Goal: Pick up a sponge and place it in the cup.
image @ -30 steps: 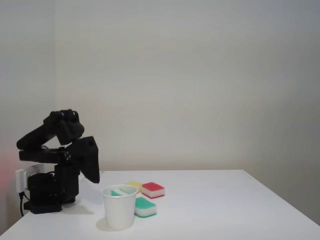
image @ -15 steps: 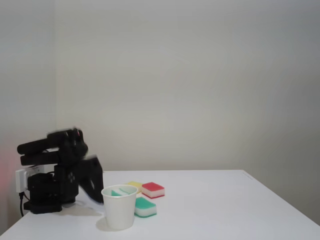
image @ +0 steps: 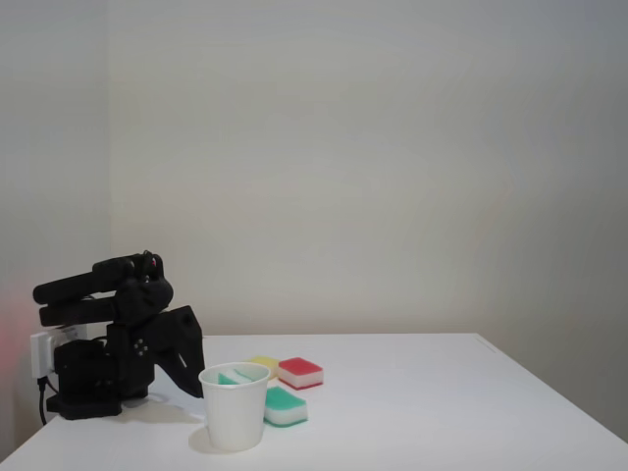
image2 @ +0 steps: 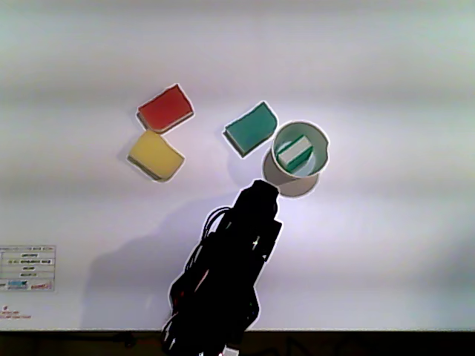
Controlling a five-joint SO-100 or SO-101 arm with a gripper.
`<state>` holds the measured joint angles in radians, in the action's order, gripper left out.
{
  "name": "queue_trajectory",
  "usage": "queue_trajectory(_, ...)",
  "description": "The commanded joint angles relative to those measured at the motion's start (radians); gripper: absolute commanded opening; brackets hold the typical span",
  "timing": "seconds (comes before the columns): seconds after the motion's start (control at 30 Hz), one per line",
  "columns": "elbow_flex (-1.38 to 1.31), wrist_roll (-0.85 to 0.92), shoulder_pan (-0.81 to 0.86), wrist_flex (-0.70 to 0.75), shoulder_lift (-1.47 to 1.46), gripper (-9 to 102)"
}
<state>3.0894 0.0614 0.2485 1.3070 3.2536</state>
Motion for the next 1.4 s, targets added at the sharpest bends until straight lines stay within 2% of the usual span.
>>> queue_trajectory(0.0,0.002,0.005,-0.048,0.087,0.006,0)
queue_trajectory(0.6,0.002,0.005,-0.348,0.089,0.006,0)
queue_trajectory(1.37,0.002,0.005,-0.347,0.089,0.006,0)
